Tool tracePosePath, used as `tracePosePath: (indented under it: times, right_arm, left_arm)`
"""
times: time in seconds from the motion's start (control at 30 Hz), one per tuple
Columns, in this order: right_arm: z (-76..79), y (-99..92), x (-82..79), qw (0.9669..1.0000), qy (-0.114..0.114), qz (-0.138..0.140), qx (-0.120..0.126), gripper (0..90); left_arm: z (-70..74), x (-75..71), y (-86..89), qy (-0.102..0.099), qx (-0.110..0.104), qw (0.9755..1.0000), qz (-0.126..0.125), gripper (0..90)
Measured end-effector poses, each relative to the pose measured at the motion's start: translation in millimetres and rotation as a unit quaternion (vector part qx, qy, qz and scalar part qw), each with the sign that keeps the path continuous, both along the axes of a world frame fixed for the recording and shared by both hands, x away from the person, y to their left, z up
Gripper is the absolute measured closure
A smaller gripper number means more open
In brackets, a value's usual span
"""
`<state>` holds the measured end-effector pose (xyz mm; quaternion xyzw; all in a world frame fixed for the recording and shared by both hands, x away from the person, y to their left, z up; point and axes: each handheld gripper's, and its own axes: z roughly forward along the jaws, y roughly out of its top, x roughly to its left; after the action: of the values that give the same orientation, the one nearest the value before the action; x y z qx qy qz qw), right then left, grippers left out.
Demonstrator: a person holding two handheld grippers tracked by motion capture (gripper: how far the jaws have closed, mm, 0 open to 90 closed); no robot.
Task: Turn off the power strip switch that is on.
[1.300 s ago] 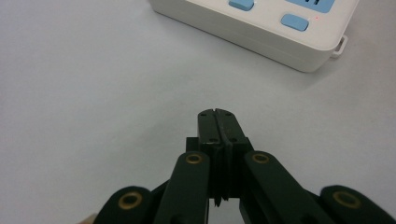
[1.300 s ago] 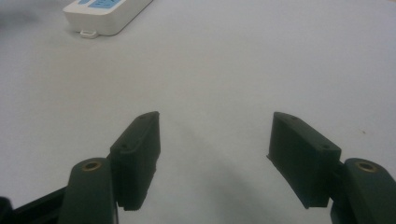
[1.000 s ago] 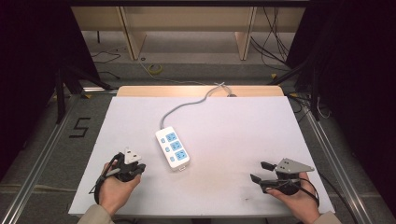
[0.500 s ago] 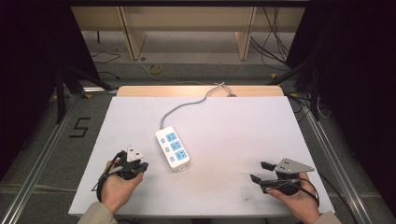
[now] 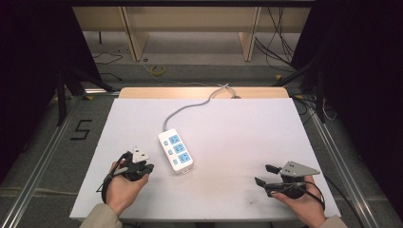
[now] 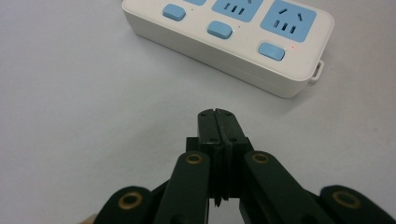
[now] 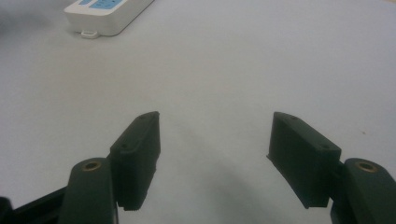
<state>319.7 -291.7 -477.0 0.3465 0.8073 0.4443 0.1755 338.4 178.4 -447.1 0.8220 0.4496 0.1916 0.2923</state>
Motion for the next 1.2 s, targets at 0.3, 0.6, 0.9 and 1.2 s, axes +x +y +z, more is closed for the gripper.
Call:
tracePosePath:
  times: [0.3, 0.6, 0.9, 1.2]
  right_arm:
    - [-0.1, 0.1, 0.0, 1.0, 0.0, 0.001, 0.0, 34.7]
    - [-0.1, 0.1, 0.0, 1.0, 0.0, 0.001, 0.0, 34.7]
    - [0.0, -0.1, 0.0, 1.0, -0.001, 0.001, 0.0, 34.7]
    - [0.0, -0.1, -0.1, 1.0, -0.001, 0.001, 0.0, 34.7]
  left_arm:
    - [1.5, 2.5, -4.5, 0.002, 0.003, 1.0, -0.004, 89.6]
    - [2.9, 4.7, -8.1, 0.002, 0.003, 1.0, -0.007, 89.6]
    - [3.6, 7.5, -13.8, 0.004, 0.004, 0.9999, -0.012, 89.6]
    - [4.5, 9.3, -17.2, 0.005, 0.005, 0.9999, -0.015, 89.6]
